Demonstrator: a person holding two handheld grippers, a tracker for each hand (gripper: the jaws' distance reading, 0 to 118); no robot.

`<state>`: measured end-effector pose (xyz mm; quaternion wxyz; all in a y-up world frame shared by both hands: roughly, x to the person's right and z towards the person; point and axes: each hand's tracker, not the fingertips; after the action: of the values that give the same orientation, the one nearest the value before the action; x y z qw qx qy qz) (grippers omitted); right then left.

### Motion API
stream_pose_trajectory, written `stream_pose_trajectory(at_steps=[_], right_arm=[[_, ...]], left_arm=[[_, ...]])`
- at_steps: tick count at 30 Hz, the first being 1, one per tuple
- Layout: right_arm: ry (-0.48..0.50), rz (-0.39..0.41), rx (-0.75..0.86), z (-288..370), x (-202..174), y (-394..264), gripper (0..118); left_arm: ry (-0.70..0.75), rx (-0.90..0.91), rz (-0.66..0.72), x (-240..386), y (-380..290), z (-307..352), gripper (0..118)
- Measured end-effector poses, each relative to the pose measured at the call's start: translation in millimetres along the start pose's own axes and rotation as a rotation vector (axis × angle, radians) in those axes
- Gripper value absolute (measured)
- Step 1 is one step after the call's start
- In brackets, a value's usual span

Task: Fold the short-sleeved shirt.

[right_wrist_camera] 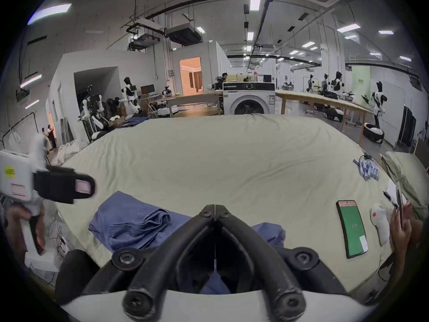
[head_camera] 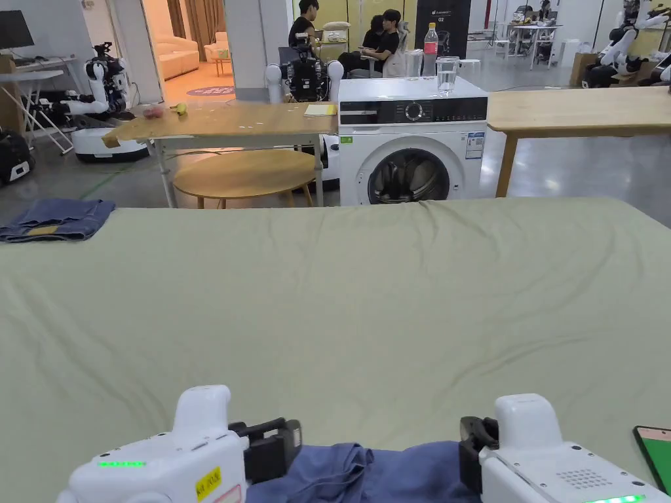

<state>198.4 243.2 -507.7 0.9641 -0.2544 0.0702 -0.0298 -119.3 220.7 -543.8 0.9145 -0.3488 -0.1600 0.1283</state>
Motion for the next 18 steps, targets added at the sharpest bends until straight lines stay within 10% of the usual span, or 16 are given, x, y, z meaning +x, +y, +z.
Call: stream_pose_trajectory(at_steps=[3,18], right_arm=[[0.0,-0.005,-0.007,-1.6,0.6,-1.4,0],[-0.008,0.028,-0.001,-1.9,0.9,-6.8,0]], left_arm=[[-0.035,-0.136,0.016,4.7,-25.0,-36.2,1],[-0.09,-0.009,0.019,5.3,-33.2,-3.7,1]])
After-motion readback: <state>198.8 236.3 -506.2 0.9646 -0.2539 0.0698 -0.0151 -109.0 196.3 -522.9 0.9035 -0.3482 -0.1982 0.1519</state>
